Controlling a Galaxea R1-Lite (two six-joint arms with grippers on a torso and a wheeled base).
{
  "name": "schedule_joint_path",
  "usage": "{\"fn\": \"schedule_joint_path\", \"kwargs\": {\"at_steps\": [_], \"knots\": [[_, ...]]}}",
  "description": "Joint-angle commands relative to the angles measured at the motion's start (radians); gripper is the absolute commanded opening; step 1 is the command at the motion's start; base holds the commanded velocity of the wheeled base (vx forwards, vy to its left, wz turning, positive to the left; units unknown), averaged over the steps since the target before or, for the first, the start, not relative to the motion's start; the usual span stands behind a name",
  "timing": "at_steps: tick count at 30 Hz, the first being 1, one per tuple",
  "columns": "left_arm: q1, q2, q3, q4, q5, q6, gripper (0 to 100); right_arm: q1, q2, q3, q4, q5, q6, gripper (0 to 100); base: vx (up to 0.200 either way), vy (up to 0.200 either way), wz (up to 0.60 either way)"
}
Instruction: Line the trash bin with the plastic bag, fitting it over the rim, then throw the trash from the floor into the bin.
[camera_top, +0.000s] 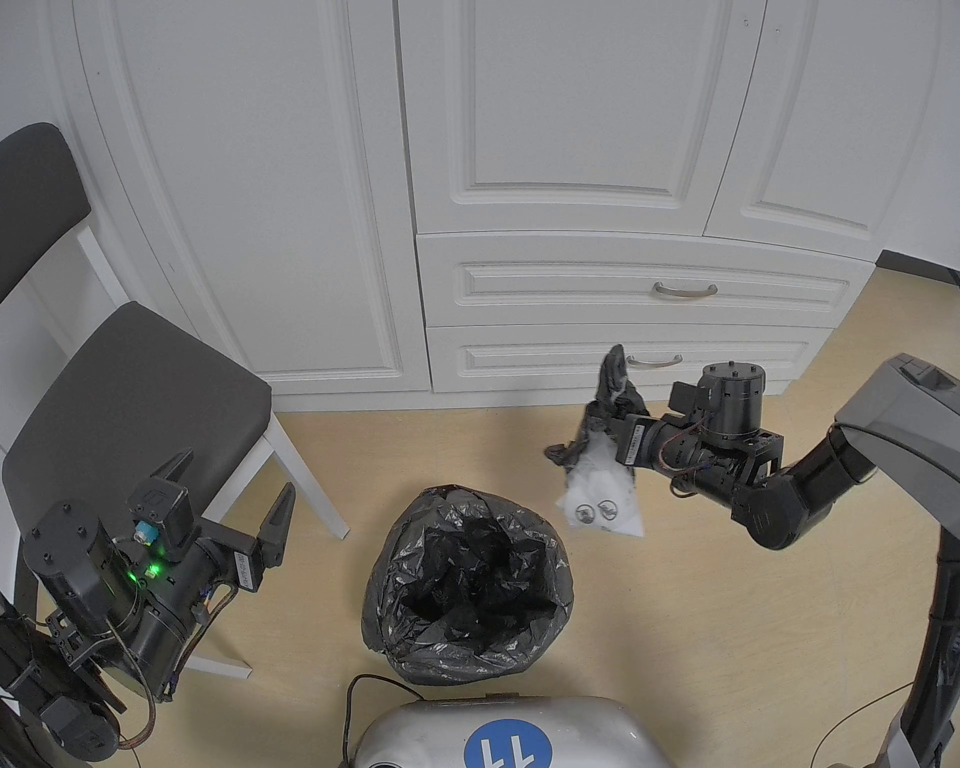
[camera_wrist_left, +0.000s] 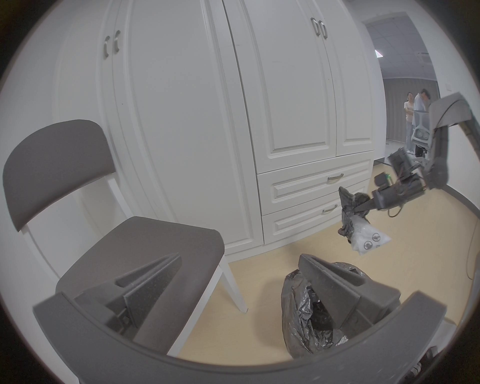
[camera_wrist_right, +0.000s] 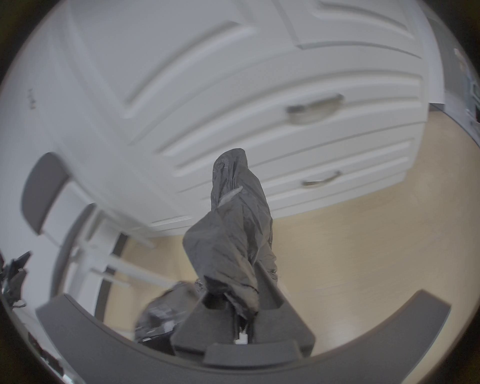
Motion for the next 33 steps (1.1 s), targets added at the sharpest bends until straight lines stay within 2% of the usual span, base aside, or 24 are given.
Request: {"fn": "schedule_joint_path", "kwargs": {"at_steps": [1, 6, 8, 10, 16, 22, 26, 30, 33], "knots": [[0.036, -0.031, -0.017, -0.001, 0.000, 0.007, 100, 0.199, -0.219, 0.159, -0.118, -0.080, 0.001, 0, -0.200, 0.000, 0.00], [0.046, -0.046, -0.026, -0.001, 0.000, 0.027, 100, 0.314, -0.202, 0.191, -0.201, -0.132, -0.005, 0, 0.000, 0.000, 0.00], [0.046, -0.046, -0.026, -0.001, 0.000, 0.027, 100, 0.323, -0.198, 0.193, -0.204, -0.137, -0.004, 0, 0.000, 0.000, 0.00], [0.052, -0.048, -0.026, 0.001, 0.000, 0.029, 100, 0.367, -0.144, 0.194, -0.222, -0.160, -0.001, 0, 0.000, 0.000, 0.00], [0.081, -0.061, -0.030, 0.001, 0.000, 0.044, 100, 0.367, -0.001, 0.168, -0.262, -0.154, 0.001, 0, 0.000, 0.000, 0.00], [0.087, -0.075, -0.030, 0.001, 0.000, 0.055, 100, 0.352, 0.266, 0.074, -0.480, -0.152, 0.028, 0, 0.000, 0.000, 0.00], [0.087, -0.075, -0.030, 0.001, 0.000, 0.055, 100, 0.352, 0.319, 0.059, -0.515, -0.145, 0.036, 0, 0.000, 0.000, 0.00], [0.087, -0.074, -0.034, -0.001, 0.000, 0.055, 100, 0.344, 0.391, -0.011, -0.563, -0.152, 0.098, 0, 0.000, 0.000, 0.00], [0.088, -0.074, -0.034, 0.001, 0.000, 0.055, 100, 0.331, 0.437, -0.051, -0.595, -0.155, 0.098, 0, 0.000, 0.000, 0.00]]}}
